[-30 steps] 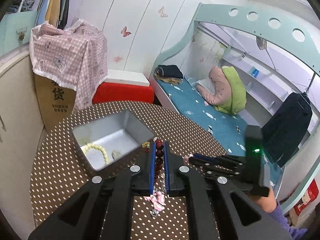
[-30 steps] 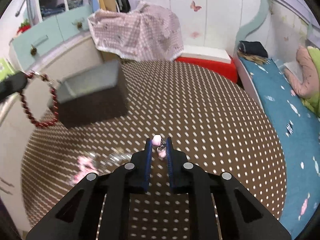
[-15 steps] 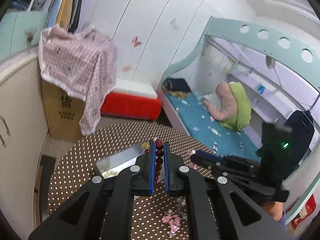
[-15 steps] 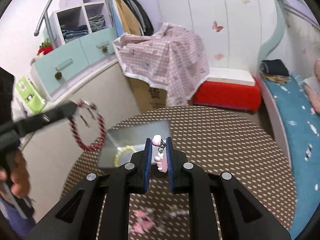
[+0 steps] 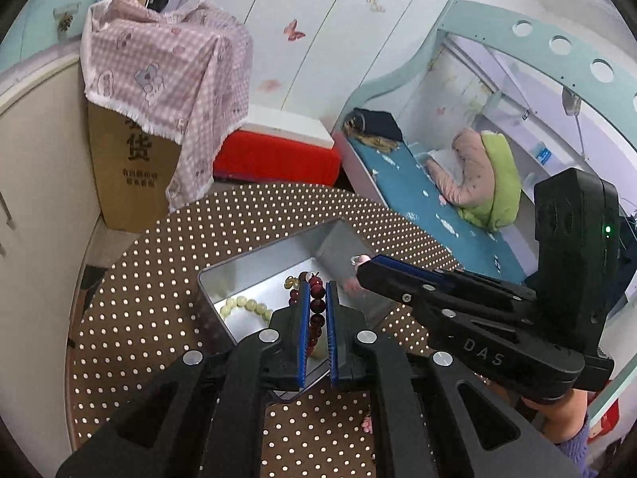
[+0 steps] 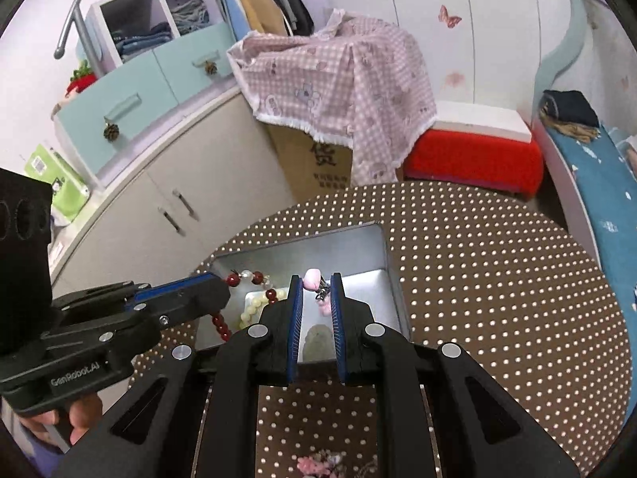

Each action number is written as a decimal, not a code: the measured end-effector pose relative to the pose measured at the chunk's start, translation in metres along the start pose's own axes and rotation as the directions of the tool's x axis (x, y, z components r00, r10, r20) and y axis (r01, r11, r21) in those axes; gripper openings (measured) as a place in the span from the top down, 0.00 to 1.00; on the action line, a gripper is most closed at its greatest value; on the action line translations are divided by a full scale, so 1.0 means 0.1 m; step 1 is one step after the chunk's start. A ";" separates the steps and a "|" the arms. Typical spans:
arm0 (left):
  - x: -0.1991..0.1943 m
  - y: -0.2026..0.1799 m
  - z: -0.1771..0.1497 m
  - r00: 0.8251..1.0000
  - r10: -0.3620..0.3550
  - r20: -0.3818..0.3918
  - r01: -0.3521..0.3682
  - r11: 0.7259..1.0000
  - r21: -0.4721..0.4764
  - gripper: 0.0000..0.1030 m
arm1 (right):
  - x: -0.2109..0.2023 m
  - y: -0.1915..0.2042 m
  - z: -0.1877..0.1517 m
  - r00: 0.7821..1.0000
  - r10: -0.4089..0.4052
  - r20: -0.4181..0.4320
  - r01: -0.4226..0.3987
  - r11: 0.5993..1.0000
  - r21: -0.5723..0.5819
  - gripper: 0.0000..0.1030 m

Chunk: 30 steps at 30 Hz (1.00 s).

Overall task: Organize jewelry
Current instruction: 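Carry both items over the grey box and open both tools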

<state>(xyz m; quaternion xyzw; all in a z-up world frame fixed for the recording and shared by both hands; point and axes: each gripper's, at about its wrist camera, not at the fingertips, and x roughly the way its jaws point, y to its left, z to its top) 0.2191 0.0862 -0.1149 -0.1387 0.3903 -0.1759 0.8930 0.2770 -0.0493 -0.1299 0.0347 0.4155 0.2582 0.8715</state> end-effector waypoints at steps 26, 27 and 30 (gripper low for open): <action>0.02 -0.01 -0.04 0.999 0.049 0.005 -0.049 0.999 -0.013 0.63 | 0.12 -0.11 -0.10 0.999 0.009 -0.032 -0.008 0.999 0.040 0.84; 0.02 -0.01 -0.04 0.999 0.050 0.006 -0.050 0.999 -0.013 0.63 | 0.10 -0.12 -0.10 1.000 0.005 -0.030 -0.003 0.999 0.041 0.84; -0.02 -0.05 -0.06 0.998 0.055 0.013 -0.055 0.998 -0.007 0.63 | 0.03 -0.12 -0.11 1.000 -0.001 -0.018 0.001 0.999 0.044 0.84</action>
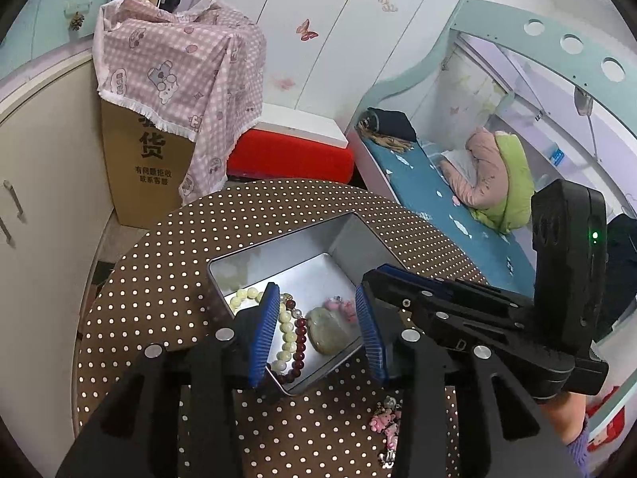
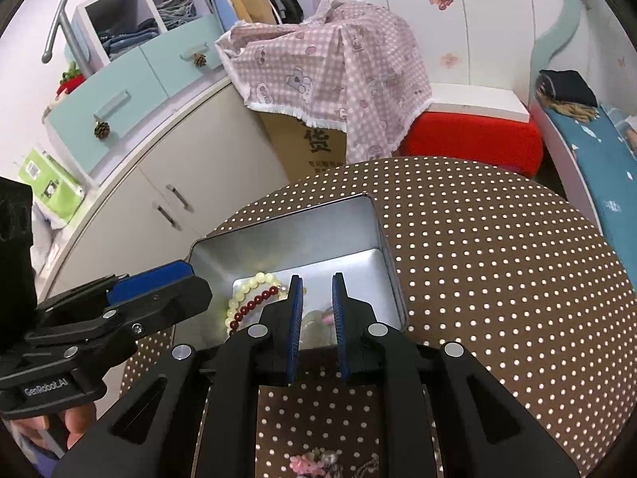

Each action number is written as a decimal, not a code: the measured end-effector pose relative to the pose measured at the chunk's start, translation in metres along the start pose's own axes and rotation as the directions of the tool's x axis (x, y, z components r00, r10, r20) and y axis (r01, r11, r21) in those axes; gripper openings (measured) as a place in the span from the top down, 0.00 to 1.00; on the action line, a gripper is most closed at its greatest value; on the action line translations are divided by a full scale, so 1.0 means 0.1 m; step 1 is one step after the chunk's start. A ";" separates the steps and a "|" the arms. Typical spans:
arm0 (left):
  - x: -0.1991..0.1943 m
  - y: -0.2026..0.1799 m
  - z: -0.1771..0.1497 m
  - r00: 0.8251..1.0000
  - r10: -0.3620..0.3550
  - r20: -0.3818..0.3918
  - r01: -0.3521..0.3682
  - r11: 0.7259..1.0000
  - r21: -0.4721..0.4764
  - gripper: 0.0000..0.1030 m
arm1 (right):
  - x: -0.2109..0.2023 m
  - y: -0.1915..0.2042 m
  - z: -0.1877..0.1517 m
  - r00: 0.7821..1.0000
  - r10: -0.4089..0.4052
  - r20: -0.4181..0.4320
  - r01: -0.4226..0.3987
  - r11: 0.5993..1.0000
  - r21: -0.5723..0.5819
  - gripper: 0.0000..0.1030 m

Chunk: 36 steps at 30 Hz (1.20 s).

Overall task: Organize jewelry
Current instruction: 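Carry both items over the grey box and open both tools, then move both tools back to the remaining charms on the table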

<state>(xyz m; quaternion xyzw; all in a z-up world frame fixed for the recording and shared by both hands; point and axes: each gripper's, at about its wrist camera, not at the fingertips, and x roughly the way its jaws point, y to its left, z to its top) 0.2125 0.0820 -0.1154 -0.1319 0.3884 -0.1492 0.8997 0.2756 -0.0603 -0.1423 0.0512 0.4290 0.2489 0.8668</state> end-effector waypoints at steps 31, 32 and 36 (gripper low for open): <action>0.07 -0.77 -1.37 0.988 0.039 -0.148 -0.009 0.980 0.199 0.55 | -1.19 -0.61 -1.49 0.979 -0.186 0.080 0.180 0.981 0.072 0.54; 0.08 -0.79 -1.38 0.988 0.050 -0.143 -0.019 0.978 0.206 0.58 | -1.20 -0.60 -1.51 0.979 -0.187 0.081 0.182 0.981 0.071 0.54; 0.15 -0.83 -1.37 0.987 0.042 -0.156 -0.007 0.975 0.222 0.74 | -1.19 -0.55 -1.55 0.979 -0.188 0.077 0.184 0.981 0.057 0.54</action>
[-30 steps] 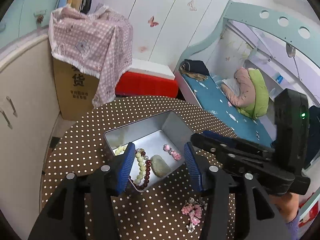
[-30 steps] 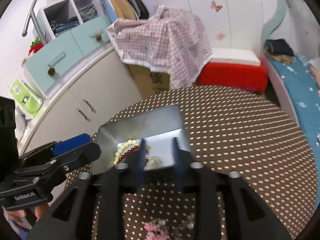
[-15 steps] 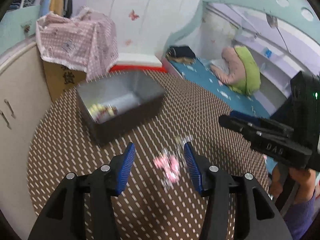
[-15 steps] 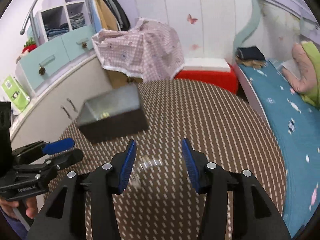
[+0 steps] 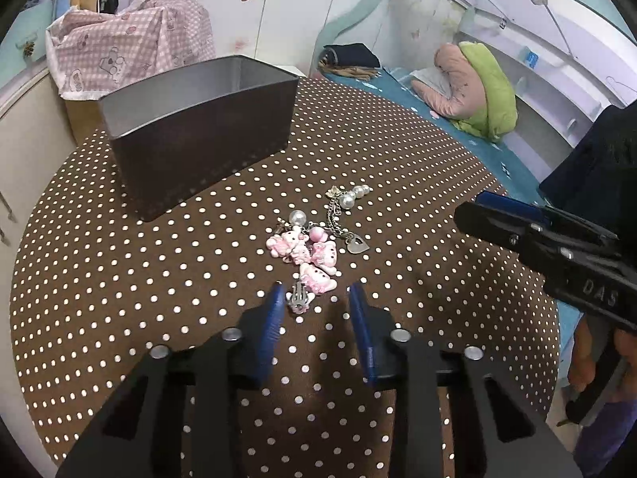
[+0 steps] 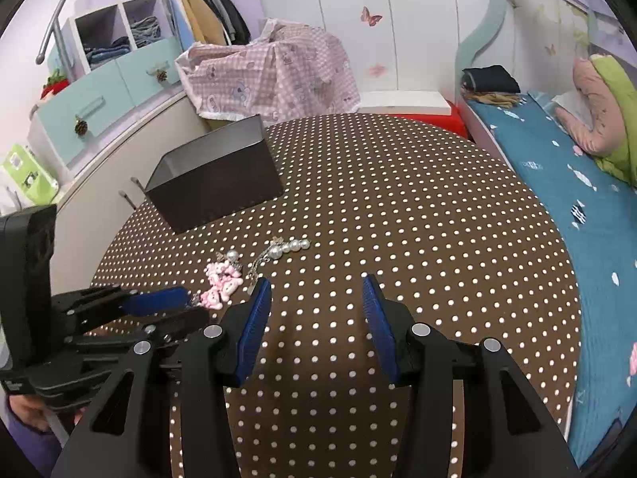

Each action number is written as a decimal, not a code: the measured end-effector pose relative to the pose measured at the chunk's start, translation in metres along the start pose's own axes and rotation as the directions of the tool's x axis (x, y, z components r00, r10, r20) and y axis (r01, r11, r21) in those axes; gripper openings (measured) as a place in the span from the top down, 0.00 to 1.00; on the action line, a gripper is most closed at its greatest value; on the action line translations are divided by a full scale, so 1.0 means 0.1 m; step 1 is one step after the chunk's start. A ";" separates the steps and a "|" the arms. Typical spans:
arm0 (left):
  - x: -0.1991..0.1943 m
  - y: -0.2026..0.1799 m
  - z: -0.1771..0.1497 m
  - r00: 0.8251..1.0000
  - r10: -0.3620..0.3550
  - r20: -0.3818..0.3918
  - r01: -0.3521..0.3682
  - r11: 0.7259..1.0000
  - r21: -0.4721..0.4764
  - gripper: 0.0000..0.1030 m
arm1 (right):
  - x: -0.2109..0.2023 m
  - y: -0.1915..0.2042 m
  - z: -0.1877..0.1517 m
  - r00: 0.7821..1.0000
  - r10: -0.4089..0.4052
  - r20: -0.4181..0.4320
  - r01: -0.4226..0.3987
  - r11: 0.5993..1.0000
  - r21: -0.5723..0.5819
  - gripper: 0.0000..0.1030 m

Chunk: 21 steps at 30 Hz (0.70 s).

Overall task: Organize jewelry
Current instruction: 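Move both tools back to the remaining charms on the table, then grasp a small charm with the left tool while the right tool grasps a pink bunny charm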

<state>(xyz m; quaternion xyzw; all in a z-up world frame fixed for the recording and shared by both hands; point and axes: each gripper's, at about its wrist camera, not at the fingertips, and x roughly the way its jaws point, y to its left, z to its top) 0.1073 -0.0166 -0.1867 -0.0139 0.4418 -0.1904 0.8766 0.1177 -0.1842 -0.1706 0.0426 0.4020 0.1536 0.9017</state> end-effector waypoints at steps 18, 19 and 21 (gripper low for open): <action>-0.41 0.47 -0.05 0.992 0.068 0.109 -0.061 0.996 -0.071 0.88 | 0.42 0.84 -0.05 0.996 0.035 -0.087 -0.047 0.989 -0.140 0.61; -0.42 0.51 -0.06 0.991 0.072 0.112 -0.063 0.995 -0.080 0.88 | 0.45 0.87 -0.05 0.995 0.036 -0.094 -0.049 0.989 -0.142 0.62; -0.45 0.56 -0.08 0.991 0.070 0.114 -0.060 0.994 -0.093 0.88 | 0.51 0.92 -0.04 0.995 0.023 -0.099 -0.038 0.988 -0.148 0.62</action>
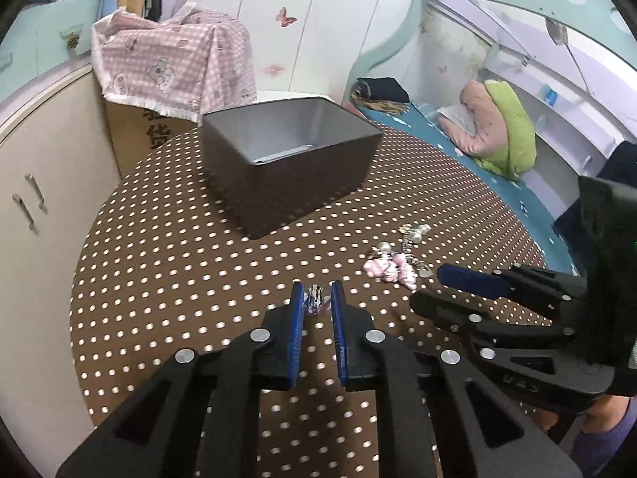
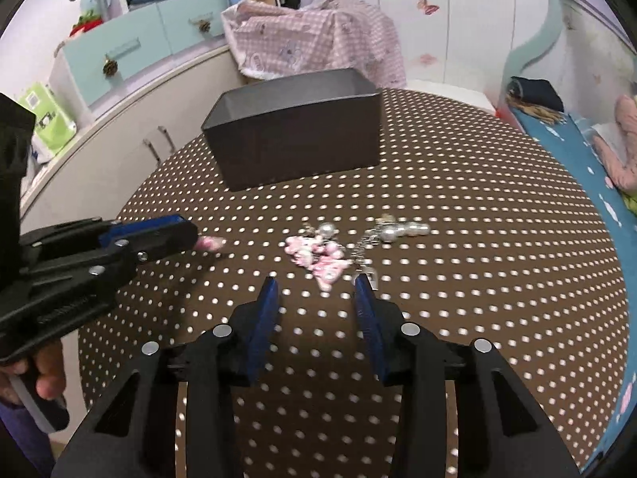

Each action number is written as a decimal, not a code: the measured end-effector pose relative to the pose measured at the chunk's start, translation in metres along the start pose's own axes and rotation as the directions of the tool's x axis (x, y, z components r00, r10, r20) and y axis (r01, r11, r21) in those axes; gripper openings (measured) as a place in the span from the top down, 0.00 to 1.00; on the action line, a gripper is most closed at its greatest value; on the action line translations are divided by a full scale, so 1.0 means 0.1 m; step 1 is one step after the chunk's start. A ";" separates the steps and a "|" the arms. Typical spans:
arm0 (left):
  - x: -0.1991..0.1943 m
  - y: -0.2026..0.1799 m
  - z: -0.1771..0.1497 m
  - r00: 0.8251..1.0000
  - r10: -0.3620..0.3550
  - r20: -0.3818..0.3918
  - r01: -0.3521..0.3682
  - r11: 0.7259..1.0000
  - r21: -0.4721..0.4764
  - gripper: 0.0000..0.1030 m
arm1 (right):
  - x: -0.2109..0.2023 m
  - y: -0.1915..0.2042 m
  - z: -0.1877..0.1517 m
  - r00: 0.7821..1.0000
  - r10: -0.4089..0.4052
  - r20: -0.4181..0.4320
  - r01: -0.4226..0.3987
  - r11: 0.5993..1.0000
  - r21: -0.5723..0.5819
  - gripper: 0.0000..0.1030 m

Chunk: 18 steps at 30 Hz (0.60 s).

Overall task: Organize jewelry
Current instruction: 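Grasp a small charm with the left tool while the right tool grasps a pink bunny charm, then lower both charms into the grey box and open both tools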

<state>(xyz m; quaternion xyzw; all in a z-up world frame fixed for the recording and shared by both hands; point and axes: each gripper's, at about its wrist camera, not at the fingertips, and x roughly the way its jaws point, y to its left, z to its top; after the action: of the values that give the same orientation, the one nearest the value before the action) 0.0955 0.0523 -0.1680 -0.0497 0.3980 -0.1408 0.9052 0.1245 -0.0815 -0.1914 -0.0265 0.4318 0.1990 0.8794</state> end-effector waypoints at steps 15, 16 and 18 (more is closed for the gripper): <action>0.01 0.08 -0.03 0.999 -0.041 0.000 0.041 0.999 -0.021 0.88 | 0.22 0.07 0.15 0.998 -0.058 -0.018 0.058 0.998 -0.035 0.82; 0.01 0.07 -0.03 0.999 -0.044 0.001 0.044 0.999 -0.022 0.88 | 0.22 0.07 0.15 0.998 -0.059 -0.018 0.058 0.997 -0.043 0.82; 0.00 0.06 -0.02 0.999 -0.049 0.002 0.049 0.999 -0.023 0.88 | 0.20 0.06 0.12 0.998 -0.055 -0.019 0.055 0.998 -0.041 0.83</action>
<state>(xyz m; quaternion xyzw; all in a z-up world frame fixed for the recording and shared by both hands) 0.0956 0.0579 -0.1706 -0.0701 0.3976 -0.1584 0.9011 0.1426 -0.0673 -0.1985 -0.0580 0.4355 0.1831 0.8795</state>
